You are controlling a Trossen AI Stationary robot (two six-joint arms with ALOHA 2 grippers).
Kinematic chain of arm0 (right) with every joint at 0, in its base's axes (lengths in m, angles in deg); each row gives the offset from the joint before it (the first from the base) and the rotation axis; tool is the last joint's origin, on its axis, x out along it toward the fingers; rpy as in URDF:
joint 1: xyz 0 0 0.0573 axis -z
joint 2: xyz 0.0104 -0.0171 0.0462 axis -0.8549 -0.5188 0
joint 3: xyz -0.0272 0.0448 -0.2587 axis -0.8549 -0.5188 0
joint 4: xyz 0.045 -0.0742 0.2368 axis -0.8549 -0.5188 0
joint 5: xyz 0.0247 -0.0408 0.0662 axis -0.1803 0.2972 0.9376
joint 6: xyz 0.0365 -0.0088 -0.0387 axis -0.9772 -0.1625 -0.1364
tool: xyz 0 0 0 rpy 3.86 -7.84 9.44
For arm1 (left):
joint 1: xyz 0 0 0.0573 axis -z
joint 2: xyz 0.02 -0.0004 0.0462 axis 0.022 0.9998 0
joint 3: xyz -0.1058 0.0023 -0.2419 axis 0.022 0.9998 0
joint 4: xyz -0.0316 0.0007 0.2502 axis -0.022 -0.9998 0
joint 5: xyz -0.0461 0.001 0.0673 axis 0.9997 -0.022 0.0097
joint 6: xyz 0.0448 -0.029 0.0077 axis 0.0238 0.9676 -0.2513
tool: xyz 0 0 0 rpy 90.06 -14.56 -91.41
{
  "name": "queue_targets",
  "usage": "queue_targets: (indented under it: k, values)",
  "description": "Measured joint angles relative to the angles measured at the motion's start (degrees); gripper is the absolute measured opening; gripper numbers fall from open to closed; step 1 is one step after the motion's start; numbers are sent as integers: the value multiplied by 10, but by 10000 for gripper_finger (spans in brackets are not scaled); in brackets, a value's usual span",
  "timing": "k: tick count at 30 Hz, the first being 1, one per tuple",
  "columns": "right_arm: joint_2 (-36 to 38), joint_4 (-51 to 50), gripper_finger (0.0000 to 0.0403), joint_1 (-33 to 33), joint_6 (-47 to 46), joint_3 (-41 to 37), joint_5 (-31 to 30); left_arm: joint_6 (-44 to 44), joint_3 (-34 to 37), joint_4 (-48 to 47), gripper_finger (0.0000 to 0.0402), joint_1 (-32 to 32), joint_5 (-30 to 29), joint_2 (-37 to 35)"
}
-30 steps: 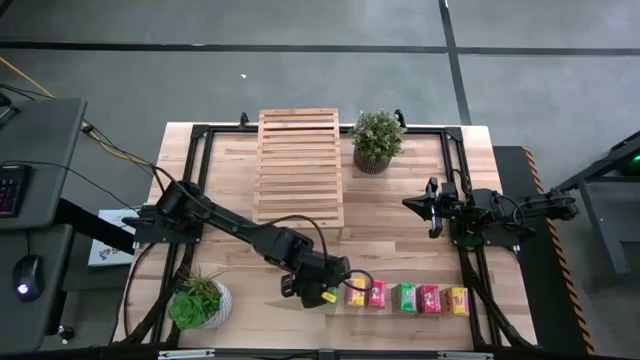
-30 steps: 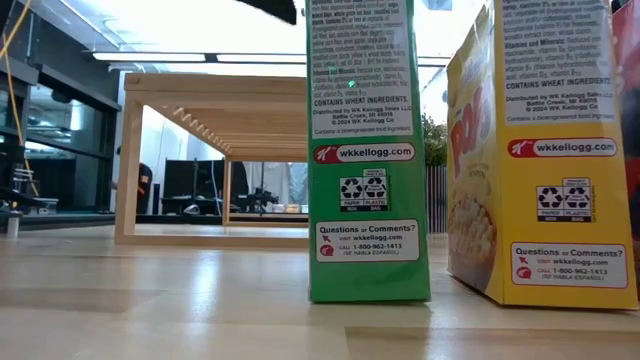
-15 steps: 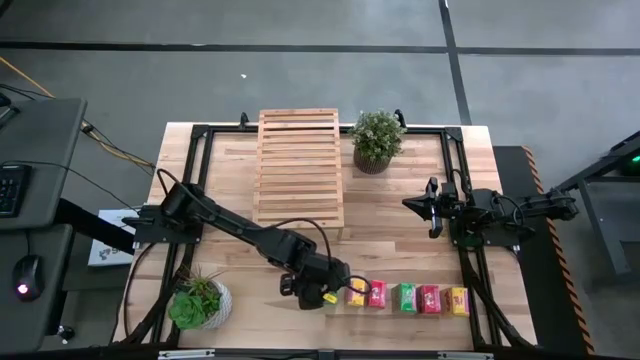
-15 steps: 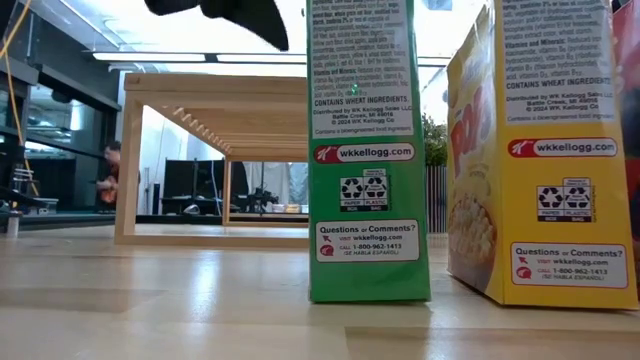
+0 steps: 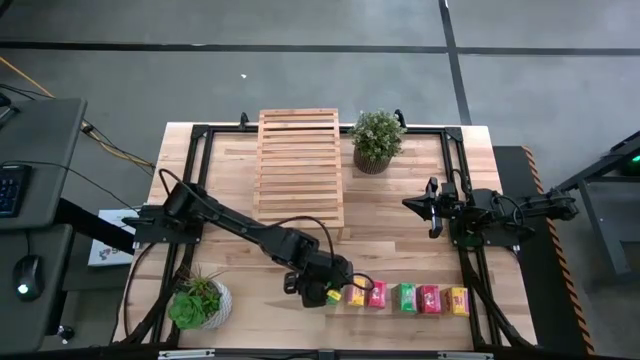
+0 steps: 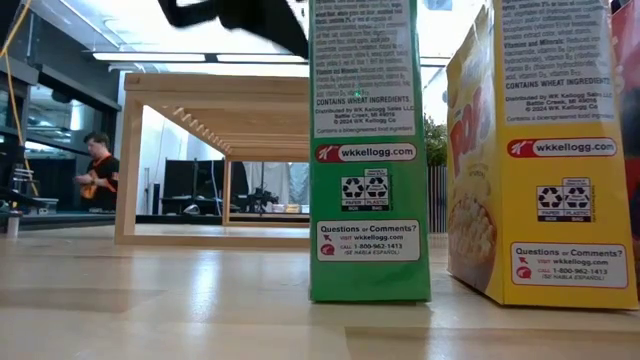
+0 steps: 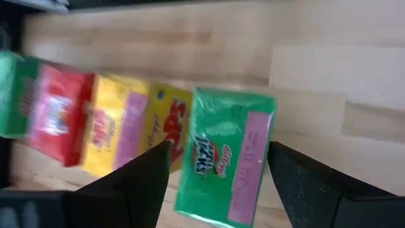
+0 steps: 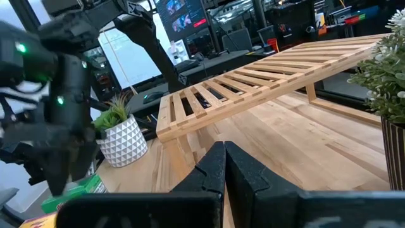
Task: Stack cereal on shelf
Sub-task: Put the left green cereal box on the shelf
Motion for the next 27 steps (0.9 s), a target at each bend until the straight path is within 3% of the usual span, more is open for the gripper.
queue_targets:
  k: [17,27]
  values:
    - [0,0,0,0,0,0,0,37,0,-2,245,-3,1,52]
    - [0,0,0,0,0,0,0,82,0,-1,164,-3,2,49]
